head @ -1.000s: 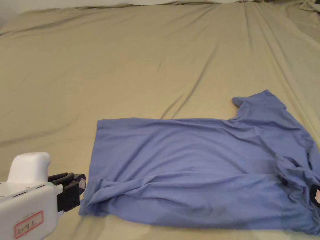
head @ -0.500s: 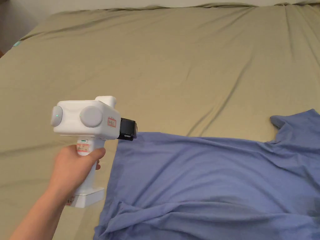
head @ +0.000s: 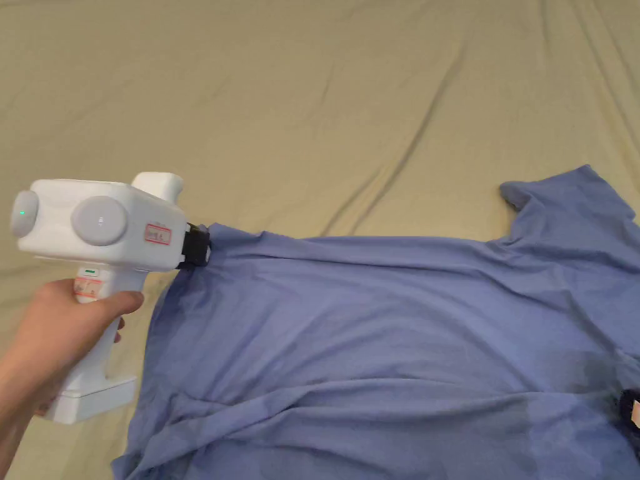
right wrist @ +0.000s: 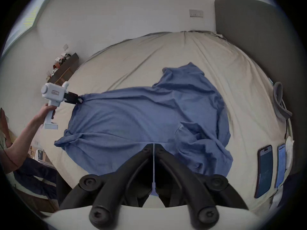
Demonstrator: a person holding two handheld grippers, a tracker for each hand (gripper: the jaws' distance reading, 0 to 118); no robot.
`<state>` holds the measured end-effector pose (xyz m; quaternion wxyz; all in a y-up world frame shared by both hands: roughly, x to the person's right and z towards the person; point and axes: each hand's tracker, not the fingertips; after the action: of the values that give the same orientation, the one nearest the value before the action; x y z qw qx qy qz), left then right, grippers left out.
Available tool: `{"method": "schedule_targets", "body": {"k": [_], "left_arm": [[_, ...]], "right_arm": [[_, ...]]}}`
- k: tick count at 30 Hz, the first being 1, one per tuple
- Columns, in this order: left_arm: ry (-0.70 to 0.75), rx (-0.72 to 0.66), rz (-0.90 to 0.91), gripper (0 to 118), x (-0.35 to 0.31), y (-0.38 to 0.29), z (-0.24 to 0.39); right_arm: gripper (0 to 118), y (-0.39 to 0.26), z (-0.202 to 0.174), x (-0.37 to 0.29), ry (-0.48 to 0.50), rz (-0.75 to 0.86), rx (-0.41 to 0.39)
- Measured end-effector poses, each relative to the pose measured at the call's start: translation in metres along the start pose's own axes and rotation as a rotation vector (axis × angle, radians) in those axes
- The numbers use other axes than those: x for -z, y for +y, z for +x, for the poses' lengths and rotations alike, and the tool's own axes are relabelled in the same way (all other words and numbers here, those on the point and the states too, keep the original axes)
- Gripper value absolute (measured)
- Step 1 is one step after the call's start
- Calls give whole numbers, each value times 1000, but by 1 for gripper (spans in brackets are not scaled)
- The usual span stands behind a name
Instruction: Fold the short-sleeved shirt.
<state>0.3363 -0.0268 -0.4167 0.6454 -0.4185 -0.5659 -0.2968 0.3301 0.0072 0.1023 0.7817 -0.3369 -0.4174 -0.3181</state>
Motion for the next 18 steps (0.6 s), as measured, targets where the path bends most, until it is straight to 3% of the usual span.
{"method": "schedule_targets", "body": {"k": [2, 3, 5, 6, 7, 8, 12, 14, 15, 16, 17, 18], "left_arm": [[14, 29, 63, 5, -21, -3, 9], [-5, 21, 72, 5, -33, -4, 12], [-21, 12, 101, 5, -49, -6, 15], [-15, 20, 122, 5, -56, -8, 19], [-12, 32, 143, 5, -62, -11, 22], [-7, 35, 160, 5, -63, -12, 22], [-31, -4, 148, 5, -65, -15, 24], [-37, -28, 143, 5, -62, -15, 23], [-41, -37, 138, 5, -60, -14, 22], [-43, -46, 129, 5, -56, -12, 22], [-42, -48, 124, 5, -54, -11, 22], [-35, -52, 120, 5, -51, -10, 22]], "right_arm": [[4, 16, 4, -2, 17, 13, -1], [10, 29, 10, -3, 27, 16, 9], [100, 59, 24, 7, 39, -9, 3], [118, 71, 31, 15, 35, 5, 2], [118, 87, 40, 20, 25, 81, -3], [118, 106, 52, 34, 37, 28, 8], [118, 157, 95, 98, -77, -44, 105], [118, 176, 113, 139, -159, -139, 102], [111, 179, 119, 154, -192, -185, 104], [83, 179, 125, 171, -202, -221, 104], [41, 178, 130, 184, -204, -265, 117], [14, 175, 135, 198, -215, -332, 138]]}}
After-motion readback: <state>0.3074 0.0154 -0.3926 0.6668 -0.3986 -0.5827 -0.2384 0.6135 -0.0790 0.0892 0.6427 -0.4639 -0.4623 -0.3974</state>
